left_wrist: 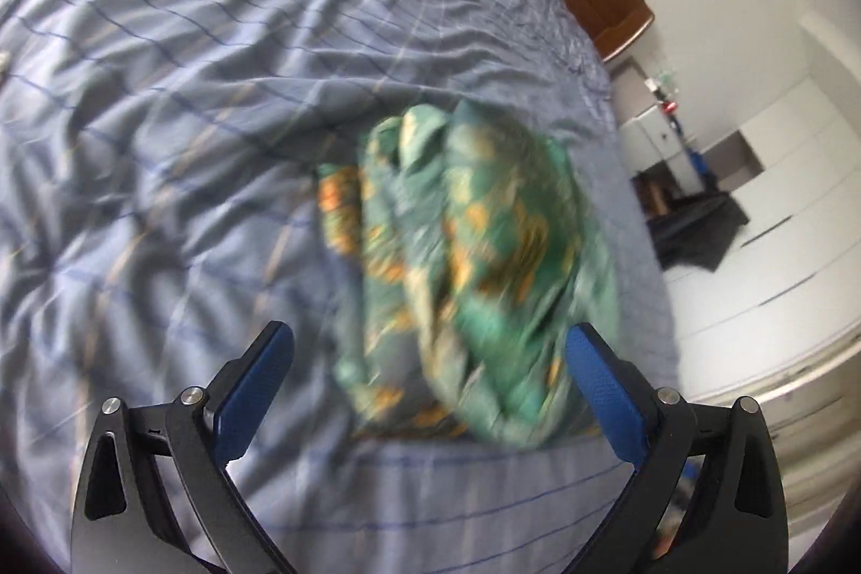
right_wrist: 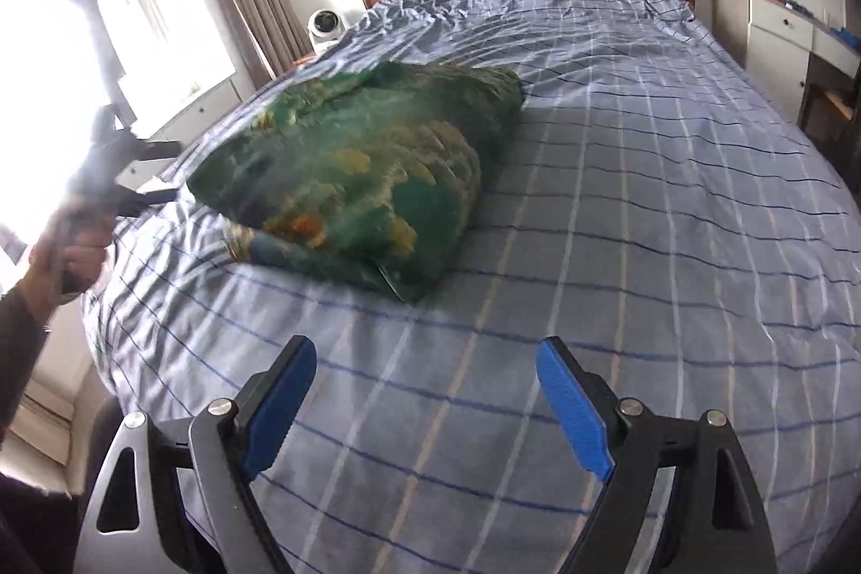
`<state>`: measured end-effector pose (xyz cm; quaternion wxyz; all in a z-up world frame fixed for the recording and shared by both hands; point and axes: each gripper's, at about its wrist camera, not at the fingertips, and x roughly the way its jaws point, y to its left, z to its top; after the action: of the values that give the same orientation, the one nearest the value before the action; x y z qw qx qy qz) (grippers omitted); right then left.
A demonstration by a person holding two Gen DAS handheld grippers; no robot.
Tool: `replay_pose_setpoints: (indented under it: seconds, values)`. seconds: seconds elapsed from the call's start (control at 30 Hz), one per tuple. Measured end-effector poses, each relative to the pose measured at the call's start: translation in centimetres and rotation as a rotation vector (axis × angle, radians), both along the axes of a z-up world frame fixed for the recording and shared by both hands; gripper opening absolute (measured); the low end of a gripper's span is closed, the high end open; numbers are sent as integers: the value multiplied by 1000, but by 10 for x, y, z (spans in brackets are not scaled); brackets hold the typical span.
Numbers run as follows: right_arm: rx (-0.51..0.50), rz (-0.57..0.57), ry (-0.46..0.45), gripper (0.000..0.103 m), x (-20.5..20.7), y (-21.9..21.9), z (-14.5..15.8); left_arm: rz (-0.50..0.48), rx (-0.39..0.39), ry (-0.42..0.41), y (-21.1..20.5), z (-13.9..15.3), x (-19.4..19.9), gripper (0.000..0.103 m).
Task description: Fold large clothes
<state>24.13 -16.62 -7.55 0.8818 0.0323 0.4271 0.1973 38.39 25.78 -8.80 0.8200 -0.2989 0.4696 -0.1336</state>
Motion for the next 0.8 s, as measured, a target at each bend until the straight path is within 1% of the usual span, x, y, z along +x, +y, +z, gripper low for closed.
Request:
replay_pose_setpoints:
  seconds: [0.1,0.17,0.27,0.33,0.43,0.57,0.6,0.73,0.8]
  values:
    - [63,-14,19,86,17,-1,5,-2,-48,43,-5,-14,26,101]
    - [107,-26,39,86,31,-3,6,-27,-70,79,-10,-29,39,100]
    - [159,-43,61,86,47,-6,5,-33,-64,120,-14,-51,47,100]
    - [225,-50,92,86,65,-10,1,-41,-82,131,-14,-63,47,100]
    - [310,-71,122,86,89,-16,-6,-53,-135,119,-14,-72,45,100]
    - [429,-94,187,86,128,-21,-27,-76,-177,94,-16,-75,47,100]
    - [469,-93,214,86,140,-20,-37,-80,-181,92,-17,-78,50,100]
    - [561,-92,304,86,168,-14,-71,-95,-165,90,-21,-83,57,102]
    - [609,-86,344,86,179,-9,-88,-104,-171,94,-20,-87,60,103]
